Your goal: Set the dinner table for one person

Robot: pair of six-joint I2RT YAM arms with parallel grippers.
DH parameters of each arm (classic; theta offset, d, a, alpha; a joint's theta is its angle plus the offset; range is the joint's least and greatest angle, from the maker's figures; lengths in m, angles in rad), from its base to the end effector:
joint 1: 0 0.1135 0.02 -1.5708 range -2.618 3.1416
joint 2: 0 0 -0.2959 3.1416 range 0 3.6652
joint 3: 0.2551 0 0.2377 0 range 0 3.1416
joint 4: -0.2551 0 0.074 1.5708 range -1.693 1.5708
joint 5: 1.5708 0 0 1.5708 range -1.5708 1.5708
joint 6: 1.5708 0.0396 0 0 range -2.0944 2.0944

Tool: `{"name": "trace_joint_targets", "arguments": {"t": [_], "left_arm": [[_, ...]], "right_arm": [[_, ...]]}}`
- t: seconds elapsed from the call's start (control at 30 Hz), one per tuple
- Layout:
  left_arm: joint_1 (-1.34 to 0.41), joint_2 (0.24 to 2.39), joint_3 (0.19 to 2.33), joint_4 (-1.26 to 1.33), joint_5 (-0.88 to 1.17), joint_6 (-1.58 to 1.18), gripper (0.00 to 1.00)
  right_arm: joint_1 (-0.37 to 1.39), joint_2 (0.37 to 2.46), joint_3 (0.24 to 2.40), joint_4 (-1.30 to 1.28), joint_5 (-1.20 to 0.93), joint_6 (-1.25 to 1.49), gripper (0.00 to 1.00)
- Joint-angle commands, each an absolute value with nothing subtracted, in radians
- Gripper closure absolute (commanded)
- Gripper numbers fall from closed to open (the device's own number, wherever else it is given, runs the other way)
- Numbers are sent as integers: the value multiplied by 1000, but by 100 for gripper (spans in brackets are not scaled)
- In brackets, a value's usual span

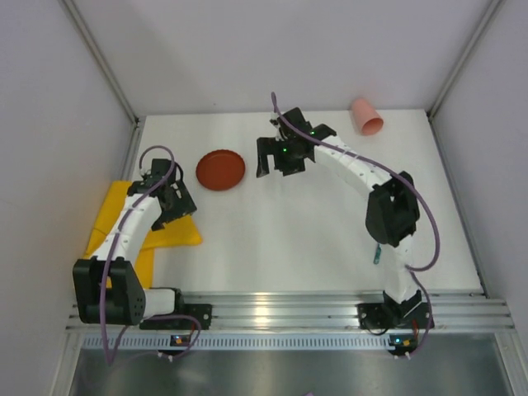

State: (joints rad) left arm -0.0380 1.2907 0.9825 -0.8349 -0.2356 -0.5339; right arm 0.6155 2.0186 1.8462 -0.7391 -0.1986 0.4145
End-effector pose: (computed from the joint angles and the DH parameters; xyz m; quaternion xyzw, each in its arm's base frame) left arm 0.2224 0.0008 0.2829 -0.2623 0.9347 0.0507 0.2346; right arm 0.3663 0.2686 0.3107 -0.1264 0.9335 0.2403 0.2341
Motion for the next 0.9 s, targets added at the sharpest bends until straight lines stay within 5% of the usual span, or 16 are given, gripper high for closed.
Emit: {"name": "trace_joint_targets", "arguments": {"t": [0.0,0.53,0.63,0.77,0.83,0.87], "left_arm": [[-32,1310,957,-850,-232,-557,9],[-34,1499,891,-809,-132,-634,38],[-32,1535,861,-781,-91,-647,52],[-32,1545,828,-756,-63,-657,88],[-32,1543,825,-753,-57,-658,100],[-34,1540,825,-755,-49,-661,100]], "right_arm": [[603,2145,2011,-704,-317,446,0],[603,2557,2322,-443,-353,756,0],[617,2644,2405,-433,-350,811,0],[641,2675,2416,-403,-290,838,0],[653,2674,2416,-400,-246,838,17],[657,2675,2418,-403,-233,836,41]]}}
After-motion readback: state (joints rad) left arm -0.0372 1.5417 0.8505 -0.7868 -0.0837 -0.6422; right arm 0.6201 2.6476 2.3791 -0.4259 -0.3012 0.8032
